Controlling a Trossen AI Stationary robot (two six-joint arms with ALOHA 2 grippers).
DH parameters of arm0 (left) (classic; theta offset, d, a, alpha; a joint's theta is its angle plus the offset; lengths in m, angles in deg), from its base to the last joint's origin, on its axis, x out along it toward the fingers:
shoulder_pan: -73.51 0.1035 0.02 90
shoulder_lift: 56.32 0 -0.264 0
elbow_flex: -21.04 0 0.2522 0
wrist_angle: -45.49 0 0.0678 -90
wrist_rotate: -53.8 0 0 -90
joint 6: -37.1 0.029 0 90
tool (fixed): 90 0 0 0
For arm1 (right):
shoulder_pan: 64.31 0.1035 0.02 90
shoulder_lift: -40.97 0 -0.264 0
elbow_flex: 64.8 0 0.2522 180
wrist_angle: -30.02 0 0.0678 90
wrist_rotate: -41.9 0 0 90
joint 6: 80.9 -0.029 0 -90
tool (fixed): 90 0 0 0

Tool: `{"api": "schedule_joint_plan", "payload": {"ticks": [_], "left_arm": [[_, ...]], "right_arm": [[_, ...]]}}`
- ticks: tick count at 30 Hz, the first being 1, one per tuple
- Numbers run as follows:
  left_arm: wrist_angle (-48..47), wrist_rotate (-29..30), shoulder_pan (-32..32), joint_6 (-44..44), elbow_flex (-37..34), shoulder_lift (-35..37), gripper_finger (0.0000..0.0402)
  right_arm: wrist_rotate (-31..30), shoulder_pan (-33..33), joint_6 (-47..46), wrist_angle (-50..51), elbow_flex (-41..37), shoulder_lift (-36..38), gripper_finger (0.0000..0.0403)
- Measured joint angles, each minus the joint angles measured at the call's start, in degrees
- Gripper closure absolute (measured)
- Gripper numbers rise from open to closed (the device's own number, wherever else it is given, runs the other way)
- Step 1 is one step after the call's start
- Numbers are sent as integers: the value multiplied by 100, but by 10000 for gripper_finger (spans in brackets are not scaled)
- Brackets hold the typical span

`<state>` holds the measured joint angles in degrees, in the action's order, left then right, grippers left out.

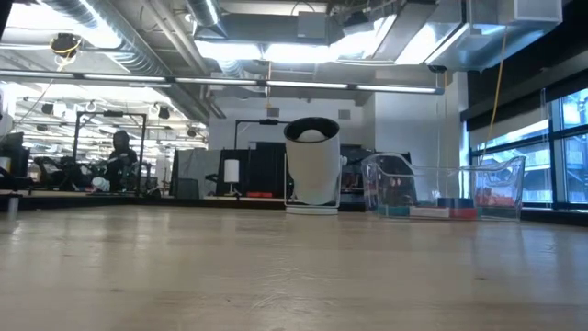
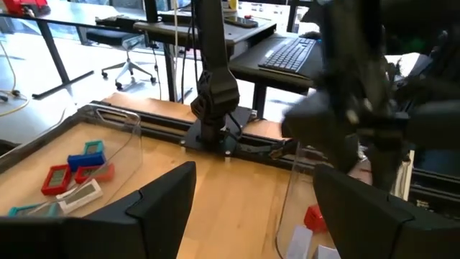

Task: Pick & Place Office items
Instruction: Put the white charger adapter into the bottom transparent bin

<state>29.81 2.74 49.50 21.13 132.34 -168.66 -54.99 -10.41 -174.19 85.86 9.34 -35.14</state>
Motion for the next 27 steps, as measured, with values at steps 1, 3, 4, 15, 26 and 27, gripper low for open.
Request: {"api": "schedule_joint_plan", "payload": {"ticks": [1, 3, 4, 15, 26, 27], "left_arm": [[15, 1, 0, 0, 0, 0, 125], [57, 3, 0, -35, 0, 0, 125], [69, 4, 0, -106, 0, 0, 125], [86, 14, 11, -1137, 0, 0, 125], [86, 24, 11, -1482, 0, 0, 125], [86, 12, 11, -1482, 0, 0, 125]], "right_arm": [[85, 118, -100, -2, 0, -120, 277], [259, 319, -294, 8, 0, -371, 277], [351, 409, -405, 22, 0, -486, 277], [1333, 974, -1056, 871, 2, -1252, 276], [1097, 931, -1257, 1475, 4, -1669, 276], [1096, 919, -1254, 1475, 4, -1721, 276]]}}
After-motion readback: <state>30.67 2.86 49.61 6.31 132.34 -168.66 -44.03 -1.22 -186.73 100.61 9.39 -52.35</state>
